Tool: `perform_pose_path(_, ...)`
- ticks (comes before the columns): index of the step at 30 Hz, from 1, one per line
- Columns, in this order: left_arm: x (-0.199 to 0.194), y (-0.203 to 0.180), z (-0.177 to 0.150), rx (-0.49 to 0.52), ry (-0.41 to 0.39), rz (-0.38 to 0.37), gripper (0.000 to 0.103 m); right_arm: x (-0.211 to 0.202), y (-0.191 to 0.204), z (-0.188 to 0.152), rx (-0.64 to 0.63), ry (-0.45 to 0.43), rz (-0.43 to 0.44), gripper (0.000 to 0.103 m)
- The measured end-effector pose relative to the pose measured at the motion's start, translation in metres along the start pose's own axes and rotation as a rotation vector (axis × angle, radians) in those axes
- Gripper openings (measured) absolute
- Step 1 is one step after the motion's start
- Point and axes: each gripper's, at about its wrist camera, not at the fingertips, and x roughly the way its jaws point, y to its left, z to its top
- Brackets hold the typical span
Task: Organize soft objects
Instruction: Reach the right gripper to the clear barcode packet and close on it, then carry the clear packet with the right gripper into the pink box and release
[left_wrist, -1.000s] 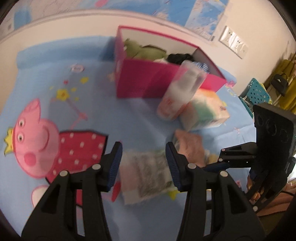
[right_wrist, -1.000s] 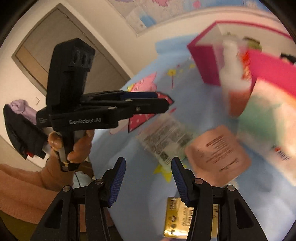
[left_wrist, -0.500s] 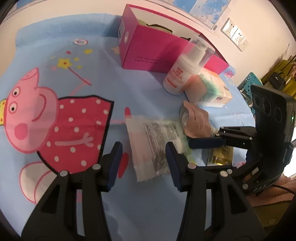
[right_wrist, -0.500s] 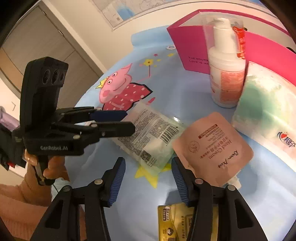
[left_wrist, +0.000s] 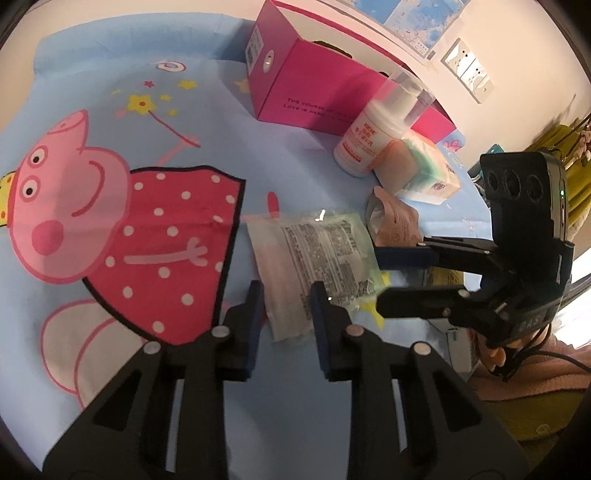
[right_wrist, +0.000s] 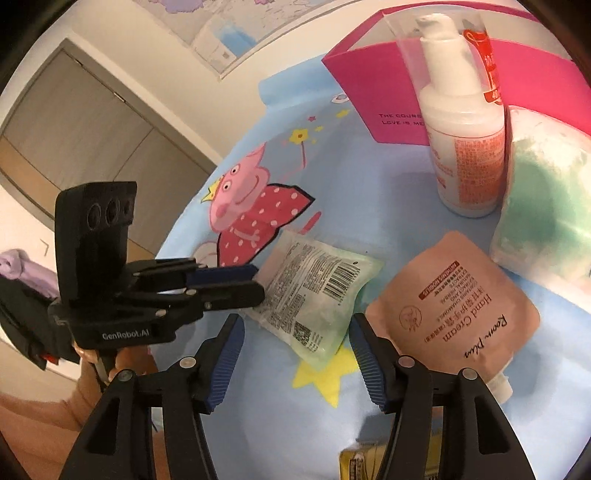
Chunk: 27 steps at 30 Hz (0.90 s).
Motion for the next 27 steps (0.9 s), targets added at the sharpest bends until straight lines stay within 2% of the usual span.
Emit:
perform_pose_path(1,0.000,0.001,0.000,-0.001,0.001,-0.007,0.032,0.001,0.001,0.001,-0.007,-0.001,-0.009,0.057)
perform_pose_path(3,0.000,0.002,0.000,-0.009,0.001,-0.034,0.036,0.004,0.002,0.003,-0.009,-0.003,-0.019,0.041)
perform_pose_path(5,0.000,0.002,0.000,-0.012,0.000,-0.053,0.041,0.009,0.000,0.004,-0.001,0.004,-0.022,0.032)
perform_pose_path(10,0.000,0.001,-0.001,-0.008,-0.004,-0.085,0.051,-0.001,0.003,0.006,-0.034,-0.040,-0.038,0.016)
perform_pose_path(16,0.002,-0.002,0.001,0.001,0.001,-0.098,0.058,-0.011,0.018,0.004,-0.142,-0.078,-0.087,0.013)
perform_pose_path(20,0.003,0.002,0.005,-0.021,-0.007,-0.110,0.059,-0.012,0.018,0.003,-0.155,-0.085,-0.077,0.012)
perform_pose_path(24,0.006,0.001,0.009,-0.015,-0.010,-0.140,0.068,-0.015,0.021,0.001,-0.180,-0.093,-0.086,0.011)
perform_pose_path(27,0.008,-0.004,0.009,0.005,-0.016,-0.128,0.068,-0.017,0.022,0.000,-0.192,-0.098,-0.109,0.011)
